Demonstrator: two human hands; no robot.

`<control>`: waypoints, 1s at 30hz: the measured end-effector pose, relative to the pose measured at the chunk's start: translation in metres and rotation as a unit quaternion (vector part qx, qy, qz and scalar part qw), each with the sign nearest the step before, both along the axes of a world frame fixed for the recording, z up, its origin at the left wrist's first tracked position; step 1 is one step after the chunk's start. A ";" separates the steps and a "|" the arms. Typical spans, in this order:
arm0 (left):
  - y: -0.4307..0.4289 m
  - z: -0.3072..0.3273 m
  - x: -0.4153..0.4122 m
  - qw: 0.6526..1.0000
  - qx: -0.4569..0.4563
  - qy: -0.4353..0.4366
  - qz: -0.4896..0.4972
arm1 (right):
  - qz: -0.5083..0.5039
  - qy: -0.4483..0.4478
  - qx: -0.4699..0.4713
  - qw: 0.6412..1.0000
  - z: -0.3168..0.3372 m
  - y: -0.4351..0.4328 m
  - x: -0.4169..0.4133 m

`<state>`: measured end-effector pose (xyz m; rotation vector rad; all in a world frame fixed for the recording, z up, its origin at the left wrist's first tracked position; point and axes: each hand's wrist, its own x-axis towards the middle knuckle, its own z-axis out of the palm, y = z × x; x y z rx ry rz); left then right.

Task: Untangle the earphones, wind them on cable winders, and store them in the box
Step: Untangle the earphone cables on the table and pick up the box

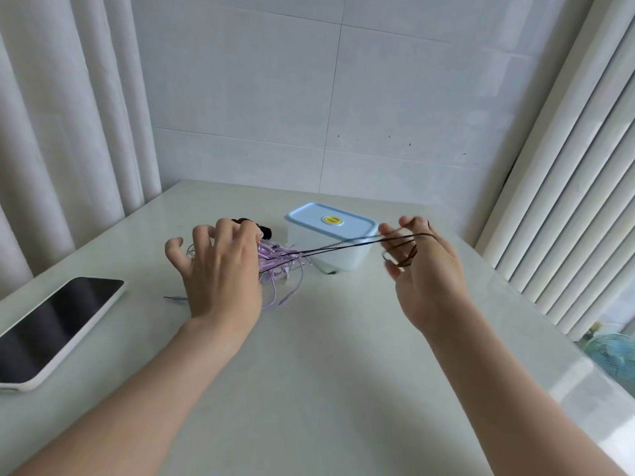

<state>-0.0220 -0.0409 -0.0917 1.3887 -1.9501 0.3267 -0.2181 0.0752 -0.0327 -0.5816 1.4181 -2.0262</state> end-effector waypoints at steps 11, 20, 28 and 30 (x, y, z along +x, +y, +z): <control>0.024 -0.006 -0.017 0.947 0.050 -0.105 -0.298 | -0.012 0.107 -0.073 0.991 -0.008 -0.003 0.024; 0.010 -0.008 -0.012 0.965 0.011 -0.113 -0.235 | -0.242 0.607 -0.033 0.757 -0.016 0.002 0.014; -0.006 -0.010 -0.004 0.988 0.005 -0.073 -0.136 | -0.092 0.774 0.239 0.579 -0.027 0.001 -0.014; -0.005 -0.011 -0.005 0.990 -0.005 -0.071 -0.125 | -0.058 0.751 0.257 0.606 -0.034 -0.002 -0.019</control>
